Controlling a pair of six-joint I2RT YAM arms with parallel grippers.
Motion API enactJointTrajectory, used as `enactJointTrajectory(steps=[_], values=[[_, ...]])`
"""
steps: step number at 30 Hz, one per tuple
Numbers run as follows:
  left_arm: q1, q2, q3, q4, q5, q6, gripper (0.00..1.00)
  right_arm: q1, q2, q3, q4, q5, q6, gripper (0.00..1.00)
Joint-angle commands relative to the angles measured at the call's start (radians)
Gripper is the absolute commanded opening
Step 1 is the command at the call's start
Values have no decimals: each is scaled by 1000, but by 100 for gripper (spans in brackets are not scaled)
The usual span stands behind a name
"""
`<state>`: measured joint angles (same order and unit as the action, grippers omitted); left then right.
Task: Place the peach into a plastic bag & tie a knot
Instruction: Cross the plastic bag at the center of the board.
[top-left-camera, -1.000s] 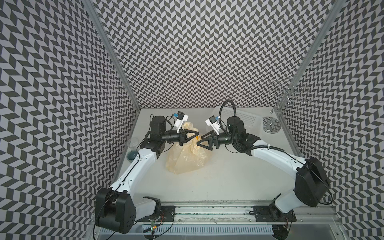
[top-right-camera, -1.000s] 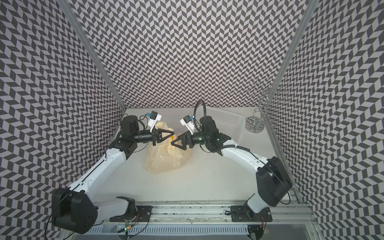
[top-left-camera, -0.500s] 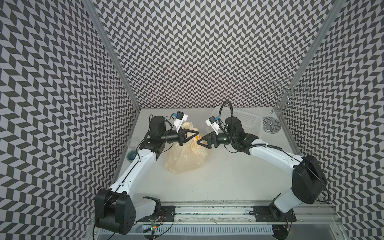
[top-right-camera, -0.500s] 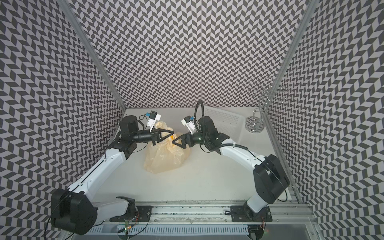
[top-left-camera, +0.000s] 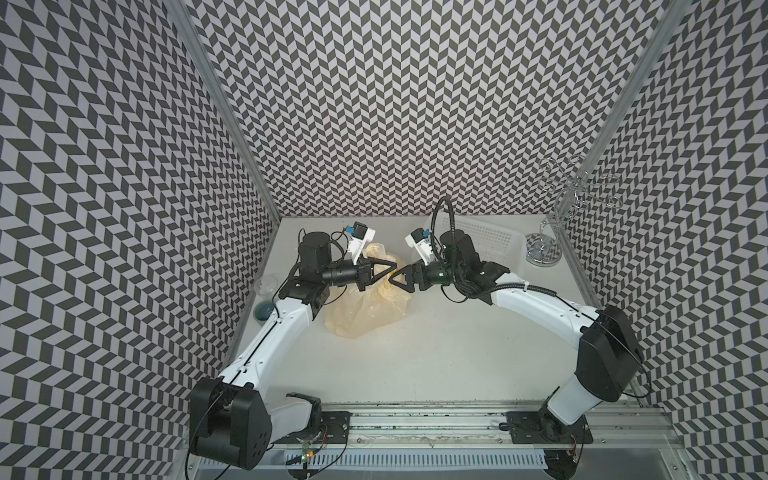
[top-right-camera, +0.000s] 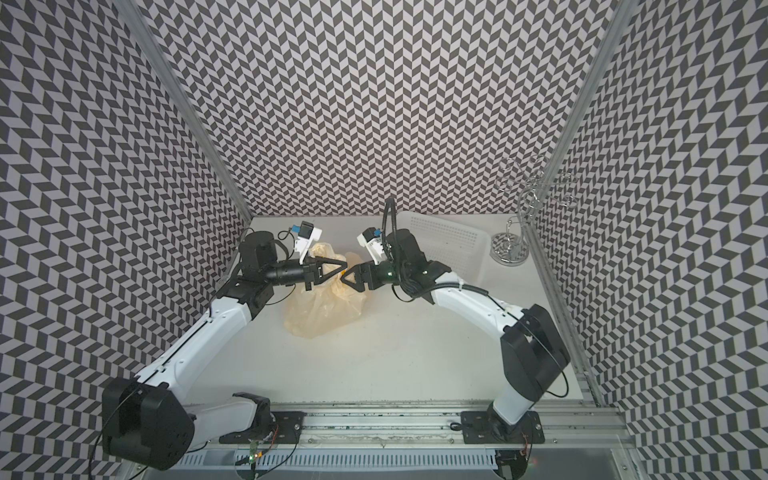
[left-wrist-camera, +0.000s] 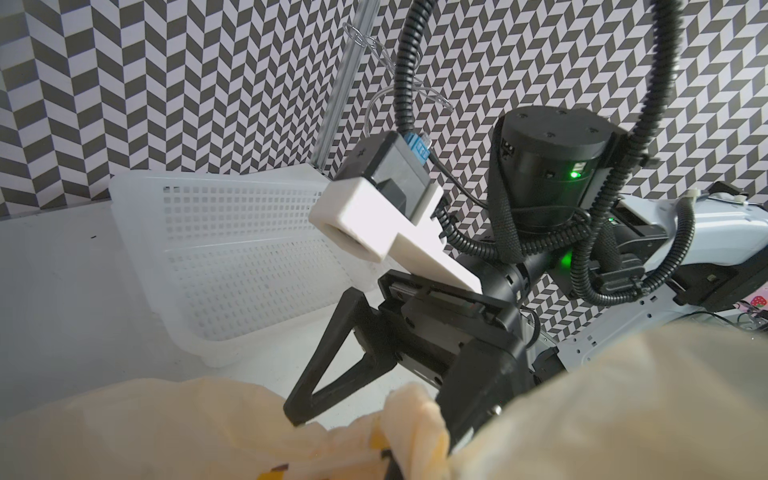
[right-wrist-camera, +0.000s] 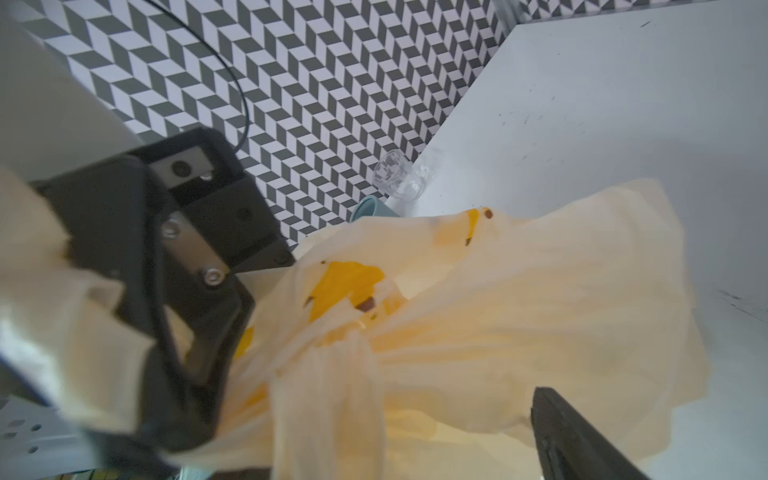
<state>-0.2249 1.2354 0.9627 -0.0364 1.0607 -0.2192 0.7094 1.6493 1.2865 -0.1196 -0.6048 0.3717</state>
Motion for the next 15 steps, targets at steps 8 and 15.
enactJointTrajectory(steps=[8,15], values=[[-7,-20,-1,31,17,-4,0,24,-7,0,62,-119,-97,89],[-8,-36,5,46,34,-40,0,33,50,6,57,67,-116,86]])
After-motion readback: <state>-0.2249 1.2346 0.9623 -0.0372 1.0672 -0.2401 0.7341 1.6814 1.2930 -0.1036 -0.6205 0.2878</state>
